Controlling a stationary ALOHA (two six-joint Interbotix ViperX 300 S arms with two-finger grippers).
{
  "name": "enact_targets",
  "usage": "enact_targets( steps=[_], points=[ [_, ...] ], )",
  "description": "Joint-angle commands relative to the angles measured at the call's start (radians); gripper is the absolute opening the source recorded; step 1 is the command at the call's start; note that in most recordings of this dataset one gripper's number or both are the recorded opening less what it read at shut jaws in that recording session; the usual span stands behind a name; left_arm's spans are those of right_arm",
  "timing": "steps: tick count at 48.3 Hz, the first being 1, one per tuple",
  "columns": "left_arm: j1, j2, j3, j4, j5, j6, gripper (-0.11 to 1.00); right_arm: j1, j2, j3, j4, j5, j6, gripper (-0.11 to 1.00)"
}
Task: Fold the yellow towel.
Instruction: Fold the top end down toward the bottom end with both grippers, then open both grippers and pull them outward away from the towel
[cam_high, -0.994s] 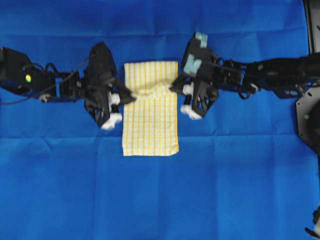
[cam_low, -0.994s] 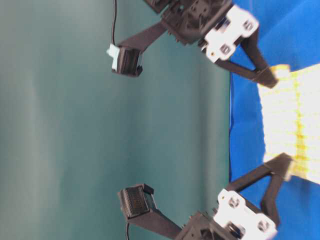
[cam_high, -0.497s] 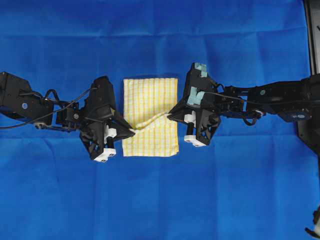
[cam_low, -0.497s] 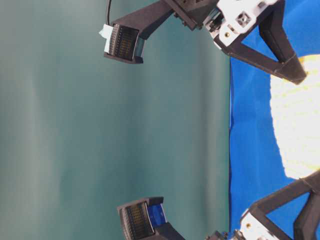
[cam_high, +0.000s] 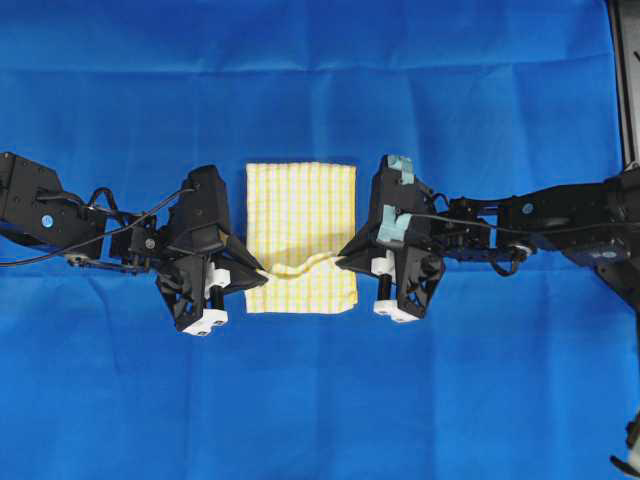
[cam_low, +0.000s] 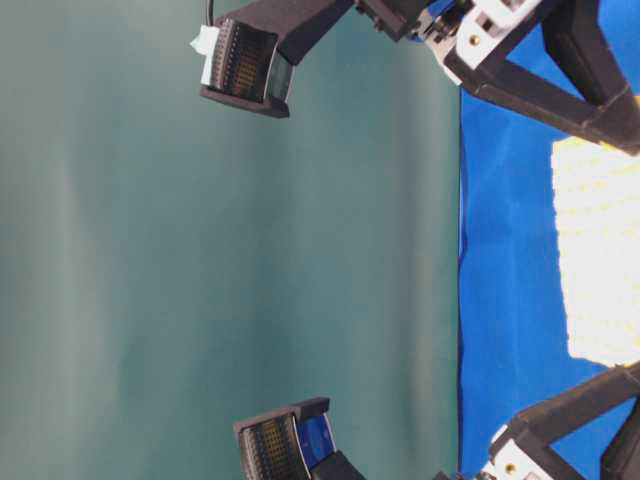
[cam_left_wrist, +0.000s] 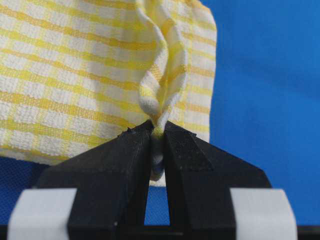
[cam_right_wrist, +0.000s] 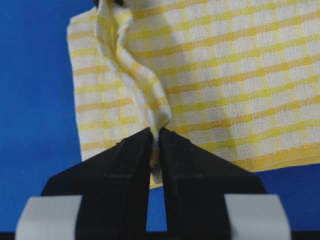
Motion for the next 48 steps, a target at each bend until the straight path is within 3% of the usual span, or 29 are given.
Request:
enact_targets(
  steps=[1,16,22,26,29,32,34,48],
  points=[
    [-0.003,-0.015,-0.017,0.0,-0.005,0.006,0.04,0.003,-0.02,-0.006,0.005,-0.006,-0.002,0.04],
    [-0.002,-0.015,-0.021,0.003,0.034,0.009,0.04,0.009,-0.015,-0.014,0.002,0.008,-0.006,0.08],
    [0.006,-0.025,-0.028,0.003,0.057,0.011,0.09,0.009,-0.017,-0.015,0.002,0.008,-0.008,0.41],
    [0.012,-0.049,-0.031,0.003,0.086,0.011,0.28,0.009,-0.026,-0.017,-0.003,0.008,-0.017,0.67],
    [0.015,-0.084,-0.031,0.005,0.114,0.012,0.46,0.009,-0.048,-0.015,-0.011,0.011,-0.018,0.79],
    [0.017,-0.137,-0.025,0.009,0.149,0.014,0.65,0.008,-0.083,-0.008,-0.028,0.02,-0.02,0.78],
    [0.017,-0.173,-0.02,0.011,0.167,0.018,0.7,0.008,-0.115,-0.003,-0.04,0.031,-0.021,0.75],
    [0.015,-0.413,0.066,0.011,0.206,0.06,0.66,0.005,-0.414,0.083,-0.12,0.12,-0.049,0.72]
  ],
)
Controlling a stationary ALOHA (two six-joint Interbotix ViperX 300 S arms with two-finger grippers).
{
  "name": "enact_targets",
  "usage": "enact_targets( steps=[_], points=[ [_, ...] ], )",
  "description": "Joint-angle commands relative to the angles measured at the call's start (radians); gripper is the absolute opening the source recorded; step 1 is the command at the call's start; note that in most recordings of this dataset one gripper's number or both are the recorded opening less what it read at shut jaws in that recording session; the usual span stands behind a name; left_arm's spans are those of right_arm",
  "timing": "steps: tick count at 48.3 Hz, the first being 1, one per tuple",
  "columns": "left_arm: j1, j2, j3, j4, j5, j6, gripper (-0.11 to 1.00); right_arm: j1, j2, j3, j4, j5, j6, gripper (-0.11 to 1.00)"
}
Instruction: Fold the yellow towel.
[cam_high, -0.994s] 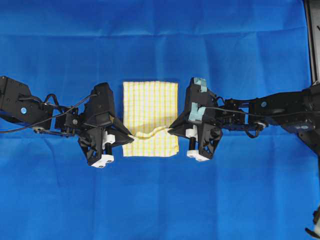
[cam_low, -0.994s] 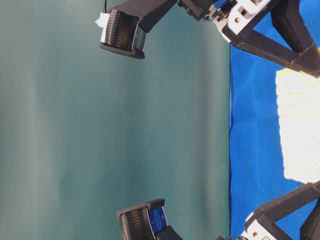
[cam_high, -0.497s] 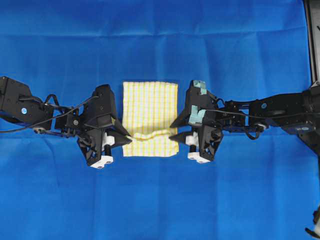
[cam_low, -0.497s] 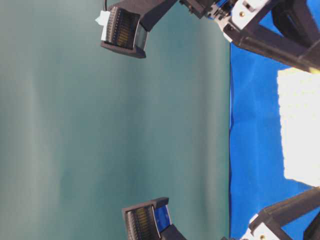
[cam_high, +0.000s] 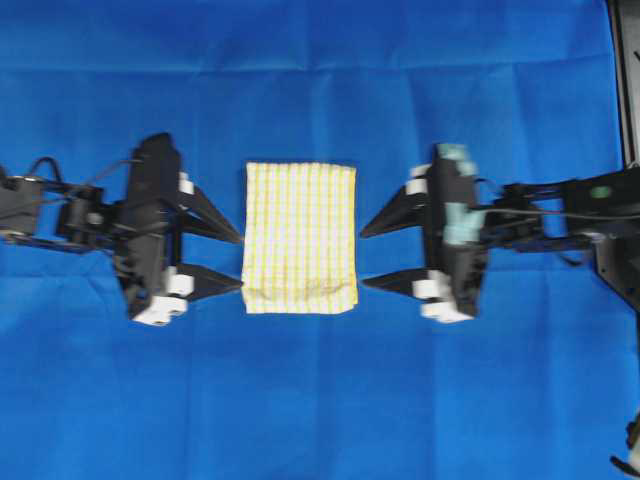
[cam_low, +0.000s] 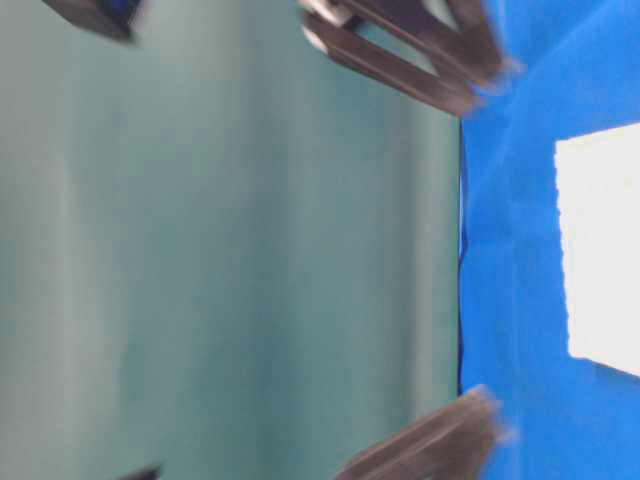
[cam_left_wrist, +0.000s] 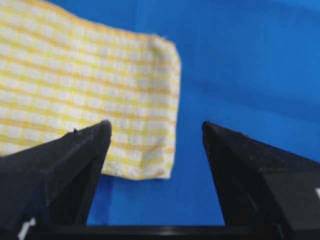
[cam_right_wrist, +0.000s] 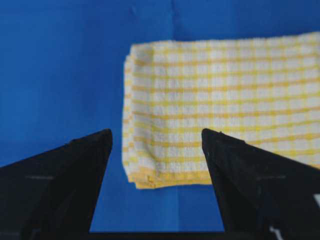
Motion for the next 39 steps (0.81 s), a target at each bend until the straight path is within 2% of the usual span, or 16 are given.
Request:
enact_targets(
  steps=[1,14,22,39],
  points=[
    [-0.002,-0.084,0.02,0.003,-0.005,0.003,0.67,0.002,-0.123,0.025,-0.02,0.021,-0.006,0.72],
    [-0.015,-0.278,0.156,0.003,-0.089,0.009,0.65,0.0,-0.402,0.137,-0.051,0.101,-0.011,0.72],
    [-0.025,-0.385,0.21,0.003,-0.103,0.072,0.64,0.0,-0.548,0.186,-0.077,0.16,-0.011,0.72],
    [-0.034,-0.566,0.342,0.003,-0.127,0.132,0.64,0.002,-0.752,0.314,-0.095,0.206,-0.011,0.72]
  ],
)
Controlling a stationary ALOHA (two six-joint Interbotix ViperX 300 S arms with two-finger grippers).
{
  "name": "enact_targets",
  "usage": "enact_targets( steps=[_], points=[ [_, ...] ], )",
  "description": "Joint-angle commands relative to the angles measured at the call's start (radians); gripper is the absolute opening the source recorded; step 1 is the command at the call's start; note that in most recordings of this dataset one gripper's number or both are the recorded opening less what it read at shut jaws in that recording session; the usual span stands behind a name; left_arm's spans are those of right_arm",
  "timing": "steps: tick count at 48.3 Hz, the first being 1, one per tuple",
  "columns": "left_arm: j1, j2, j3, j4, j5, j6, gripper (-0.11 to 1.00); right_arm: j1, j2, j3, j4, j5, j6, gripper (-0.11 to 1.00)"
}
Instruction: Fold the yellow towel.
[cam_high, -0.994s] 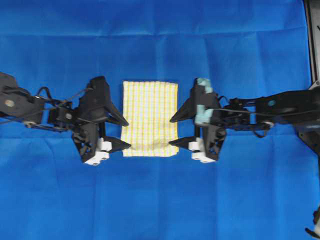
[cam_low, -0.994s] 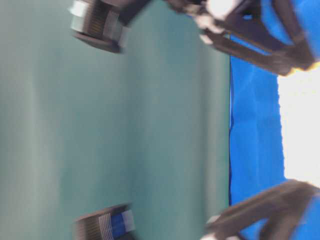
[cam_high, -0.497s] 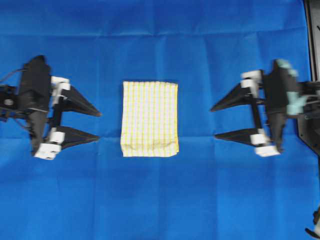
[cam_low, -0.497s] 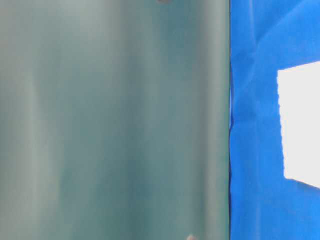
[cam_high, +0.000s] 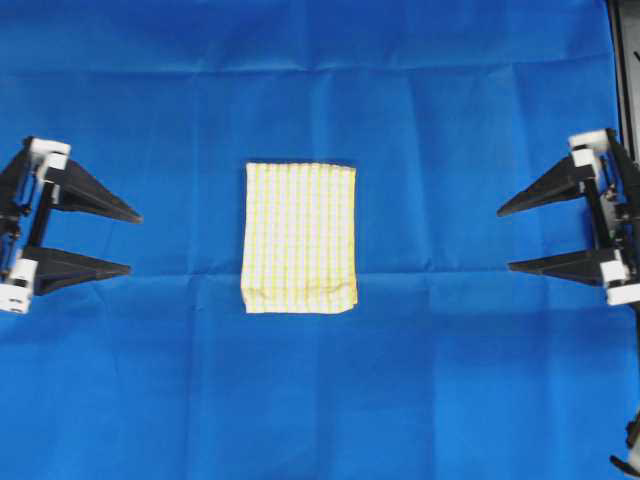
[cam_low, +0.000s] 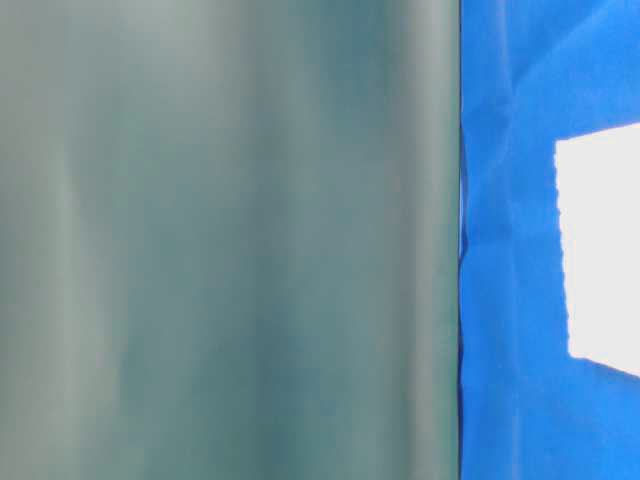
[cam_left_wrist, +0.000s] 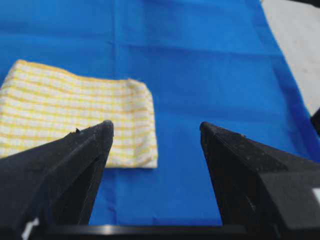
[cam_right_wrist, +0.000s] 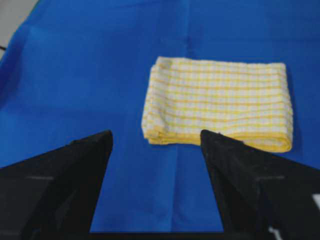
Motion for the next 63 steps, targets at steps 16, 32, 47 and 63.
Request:
enact_targets(
  steps=[16,32,47,63],
  points=[
    [0.063,-0.143,0.147,0.002,-0.051,0.034,0.62,-0.002,-0.084,0.117,-0.026,-0.048,0.0,0.72],
    [0.074,-0.215,0.206,0.002,-0.06,0.034,0.62,-0.006,-0.084,0.15,-0.026,-0.084,0.0,0.72],
    [0.074,-0.215,0.207,0.002,-0.057,0.034,0.61,-0.014,-0.084,0.149,-0.026,-0.083,0.0,0.72],
    [0.072,-0.221,0.206,0.002,-0.052,0.034,0.61,-0.014,-0.086,0.147,-0.026,-0.083,0.0,0.72]
  ],
)
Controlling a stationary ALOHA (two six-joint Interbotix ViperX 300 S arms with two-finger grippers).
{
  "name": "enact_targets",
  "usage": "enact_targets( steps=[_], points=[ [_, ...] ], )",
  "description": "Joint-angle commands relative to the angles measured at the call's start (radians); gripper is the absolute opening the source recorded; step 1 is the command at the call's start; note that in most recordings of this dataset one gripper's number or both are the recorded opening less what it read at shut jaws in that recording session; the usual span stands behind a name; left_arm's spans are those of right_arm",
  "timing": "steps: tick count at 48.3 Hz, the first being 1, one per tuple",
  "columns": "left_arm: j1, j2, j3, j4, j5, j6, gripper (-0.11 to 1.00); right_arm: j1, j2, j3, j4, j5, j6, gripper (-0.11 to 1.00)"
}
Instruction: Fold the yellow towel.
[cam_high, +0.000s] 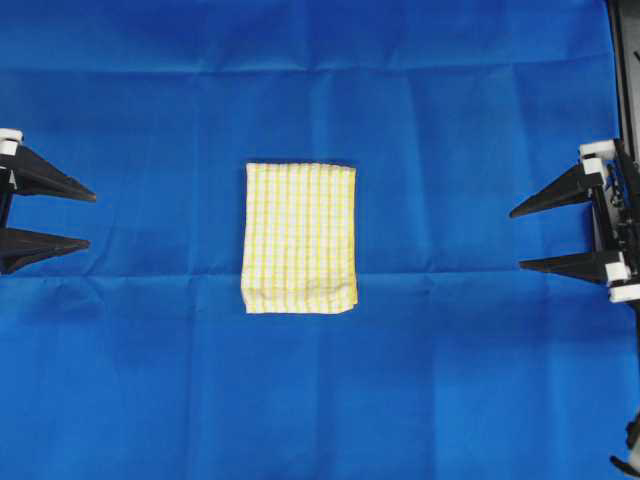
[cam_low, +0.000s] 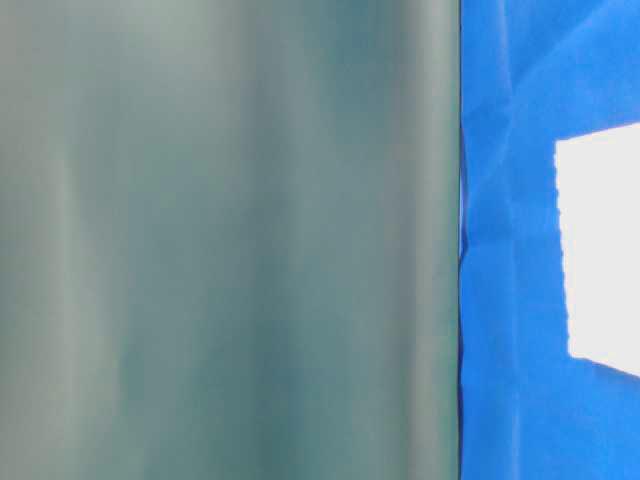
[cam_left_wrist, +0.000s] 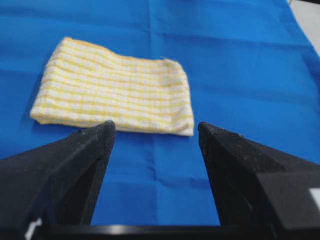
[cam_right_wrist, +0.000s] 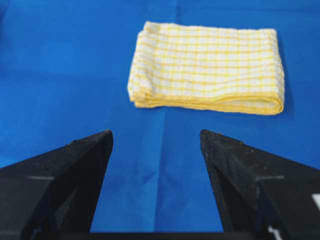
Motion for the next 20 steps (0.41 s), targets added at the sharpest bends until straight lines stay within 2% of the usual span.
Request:
enact_targets(
  steps=[1,20],
  points=[
    [0.002,0.002,-0.014,0.0,-0.002,0.002,0.61,-0.002,0.003,-0.014,-0.002,-0.009,-0.002,0.72],
    [0.003,-0.02,-0.02,0.0,0.026,0.002,0.61,-0.003,0.003,-0.014,-0.003,-0.008,-0.002,0.72]
  ],
)
